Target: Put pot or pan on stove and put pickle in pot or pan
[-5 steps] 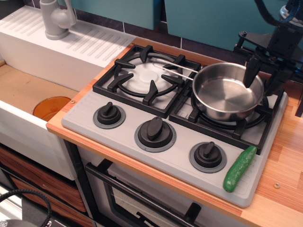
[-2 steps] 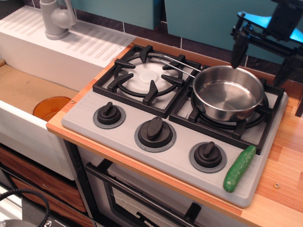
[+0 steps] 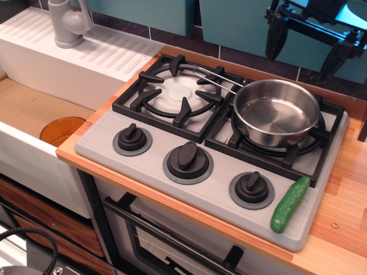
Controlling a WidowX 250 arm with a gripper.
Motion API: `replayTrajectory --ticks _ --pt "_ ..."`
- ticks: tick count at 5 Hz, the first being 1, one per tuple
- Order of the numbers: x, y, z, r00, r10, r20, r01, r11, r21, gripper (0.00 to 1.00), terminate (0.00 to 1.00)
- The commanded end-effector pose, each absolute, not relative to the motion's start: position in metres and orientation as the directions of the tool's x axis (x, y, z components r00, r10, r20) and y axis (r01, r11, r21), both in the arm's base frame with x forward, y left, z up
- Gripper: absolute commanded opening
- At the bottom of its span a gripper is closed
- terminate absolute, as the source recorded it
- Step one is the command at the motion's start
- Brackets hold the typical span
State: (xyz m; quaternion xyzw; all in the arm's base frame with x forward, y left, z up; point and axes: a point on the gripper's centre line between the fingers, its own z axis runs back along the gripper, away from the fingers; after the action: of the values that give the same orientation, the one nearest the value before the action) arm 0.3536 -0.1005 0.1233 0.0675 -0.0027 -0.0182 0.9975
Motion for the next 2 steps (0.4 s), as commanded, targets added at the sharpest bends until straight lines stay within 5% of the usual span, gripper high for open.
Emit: replayTrajectory --ticks 1,2 --pt "0.357 -0.100 0.148 0.997 -0.035 0.075 0.027 0.993 0.116 1.00 0.00" --pt "0.333 -0.113 0.142 0.994 0.019 0.110 -0.031 0.994 0.109 1.00 0.00"
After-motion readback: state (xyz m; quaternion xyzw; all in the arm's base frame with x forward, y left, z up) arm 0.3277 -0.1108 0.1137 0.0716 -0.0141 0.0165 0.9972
